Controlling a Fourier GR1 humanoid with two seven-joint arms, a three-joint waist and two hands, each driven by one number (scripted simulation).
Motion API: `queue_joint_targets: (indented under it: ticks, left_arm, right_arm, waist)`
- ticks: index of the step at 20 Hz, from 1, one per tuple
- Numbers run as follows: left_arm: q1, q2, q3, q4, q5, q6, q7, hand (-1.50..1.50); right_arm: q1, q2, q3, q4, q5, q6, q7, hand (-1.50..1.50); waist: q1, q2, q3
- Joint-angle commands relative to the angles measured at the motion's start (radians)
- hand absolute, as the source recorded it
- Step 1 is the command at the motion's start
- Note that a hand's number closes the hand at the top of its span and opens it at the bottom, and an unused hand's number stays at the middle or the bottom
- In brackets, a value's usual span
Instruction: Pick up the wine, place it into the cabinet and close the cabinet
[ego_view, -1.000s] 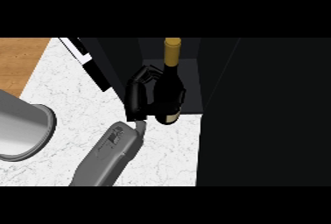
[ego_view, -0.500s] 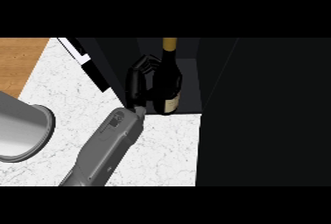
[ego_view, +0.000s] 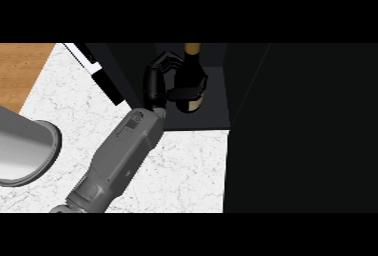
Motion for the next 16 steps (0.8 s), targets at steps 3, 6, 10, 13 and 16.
queue_joint_targets:
  ticks: [3, 6, 10, 13, 16]
  left_arm:
    - [-0.095, 0.000, 0.083, 0.162, -0.023, -0.018, -0.098, 1.50]
    - [-0.137, 0.027, 0.125, 0.200, -0.012, -0.012, -0.136, 1.50]
    - [-0.180, -0.004, 0.103, 0.240, 0.003, 0.033, -0.138, 1.50]
    - [-0.202, -0.004, 0.167, 0.327, 0.026, -0.015, -0.187, 1.50]
    - [-0.237, 0.029, 0.216, 0.350, 0.045, -0.062, -0.142, 1.50]
  right_arm:
    - [0.017, 0.031, 0.021, -0.068, -0.040, -0.019, 0.011, -1.50]
    - [0.036, 0.008, -0.025, -0.058, -0.077, 0.014, -0.012, -1.50]
    - [0.029, 0.032, 0.029, -0.106, -0.036, -0.023, 0.025, -1.50]
    - [0.044, 0.010, 0.003, -0.052, -0.091, 0.038, -0.022, -1.50]
    - [0.047, 0.049, 0.051, -0.101, -0.021, -0.006, -0.003, -1.50]
  waist:
    - [0.000, 0.003, 0.000]
    - [-0.004, 0.004, 0.000]
    - [-0.008, 0.002, 0.000]
    - [-0.021, 0.009, 0.000]
    - [-0.016, 0.007, 0.000]
